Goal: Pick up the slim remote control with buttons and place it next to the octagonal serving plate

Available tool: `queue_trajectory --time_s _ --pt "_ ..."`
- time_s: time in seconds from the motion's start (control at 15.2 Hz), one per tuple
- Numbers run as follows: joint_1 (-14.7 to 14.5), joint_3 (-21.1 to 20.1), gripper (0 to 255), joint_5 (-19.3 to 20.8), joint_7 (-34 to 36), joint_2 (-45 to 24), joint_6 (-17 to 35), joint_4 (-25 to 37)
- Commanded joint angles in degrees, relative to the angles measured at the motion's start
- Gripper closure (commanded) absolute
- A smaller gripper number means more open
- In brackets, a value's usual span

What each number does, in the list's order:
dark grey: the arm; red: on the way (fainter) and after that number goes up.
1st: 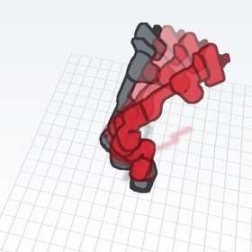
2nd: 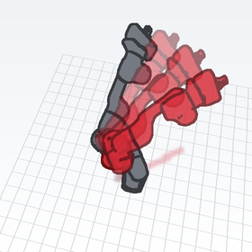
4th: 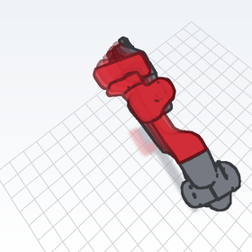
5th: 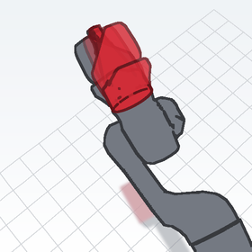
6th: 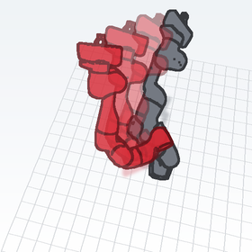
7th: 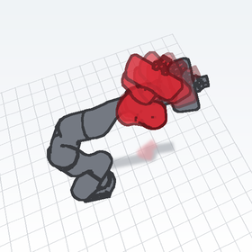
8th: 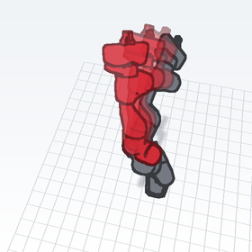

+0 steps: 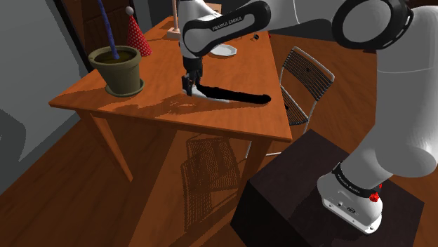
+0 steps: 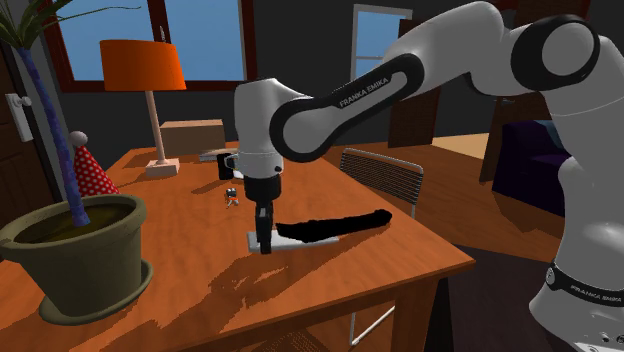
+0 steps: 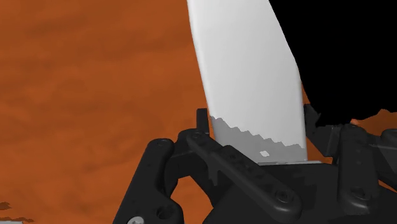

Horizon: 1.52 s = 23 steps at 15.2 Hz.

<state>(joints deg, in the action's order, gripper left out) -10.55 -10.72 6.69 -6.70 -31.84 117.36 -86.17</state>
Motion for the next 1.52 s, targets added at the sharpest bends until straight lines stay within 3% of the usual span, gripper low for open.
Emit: queue_trajectory --time_s 0.0,0.73,1.45 --pt "-0.01 -0.09 255 -0.14 -0.06 0.62 -1.31 0.71" --pt "-0.03 -0.38 255 -0.67 -0.46 2.75 -7.9 5.21" --pt "9.76 2.62 255 -2.44 -13.28 4.77 -6.88 2.51"
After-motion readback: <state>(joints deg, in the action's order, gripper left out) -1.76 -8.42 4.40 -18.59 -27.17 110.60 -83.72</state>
